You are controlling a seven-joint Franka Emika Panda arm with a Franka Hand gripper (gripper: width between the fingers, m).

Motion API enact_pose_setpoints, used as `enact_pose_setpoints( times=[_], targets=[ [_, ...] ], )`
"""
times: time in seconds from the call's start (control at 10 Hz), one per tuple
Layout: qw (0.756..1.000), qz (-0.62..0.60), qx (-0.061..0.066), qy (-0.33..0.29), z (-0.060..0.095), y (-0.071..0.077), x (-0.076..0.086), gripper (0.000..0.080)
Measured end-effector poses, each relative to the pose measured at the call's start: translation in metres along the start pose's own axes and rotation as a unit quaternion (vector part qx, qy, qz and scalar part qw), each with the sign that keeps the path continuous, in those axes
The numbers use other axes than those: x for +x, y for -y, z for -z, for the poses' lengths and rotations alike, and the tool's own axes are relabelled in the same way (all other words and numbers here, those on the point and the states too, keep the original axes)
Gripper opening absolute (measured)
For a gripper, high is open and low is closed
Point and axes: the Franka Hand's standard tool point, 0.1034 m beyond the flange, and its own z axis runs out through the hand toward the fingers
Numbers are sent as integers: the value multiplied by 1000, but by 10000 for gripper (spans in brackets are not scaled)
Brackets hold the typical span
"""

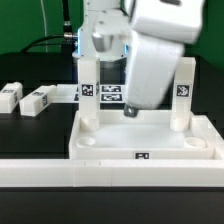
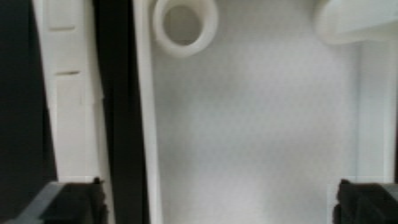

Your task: Assemble desk

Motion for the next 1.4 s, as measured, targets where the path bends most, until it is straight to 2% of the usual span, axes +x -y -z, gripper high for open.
enact_pose_setpoints(
  times=[0.1, 0.2, 0.5, 0.7, 0.8, 1.0, 1.3, 1.4],
  targets=[
    [1000, -7, -10, -5, 5, 11, -12, 648],
    [1000, -15, -13, -8, 7, 22, -23, 648],
    [1000, -28, -9, -8, 3, 22, -22, 648],
    [995, -102, -8, -9, 2, 22, -21, 648],
    [989, -146, -4, -9, -1, 23, -23, 648],
    [970, -243, 24, 5, -9, 30, -43, 648],
    [939, -342, 35, 1, -17, 30, -70, 648],
    [928, -370, 34, 1, -15, 30, -72, 648]
  ],
)
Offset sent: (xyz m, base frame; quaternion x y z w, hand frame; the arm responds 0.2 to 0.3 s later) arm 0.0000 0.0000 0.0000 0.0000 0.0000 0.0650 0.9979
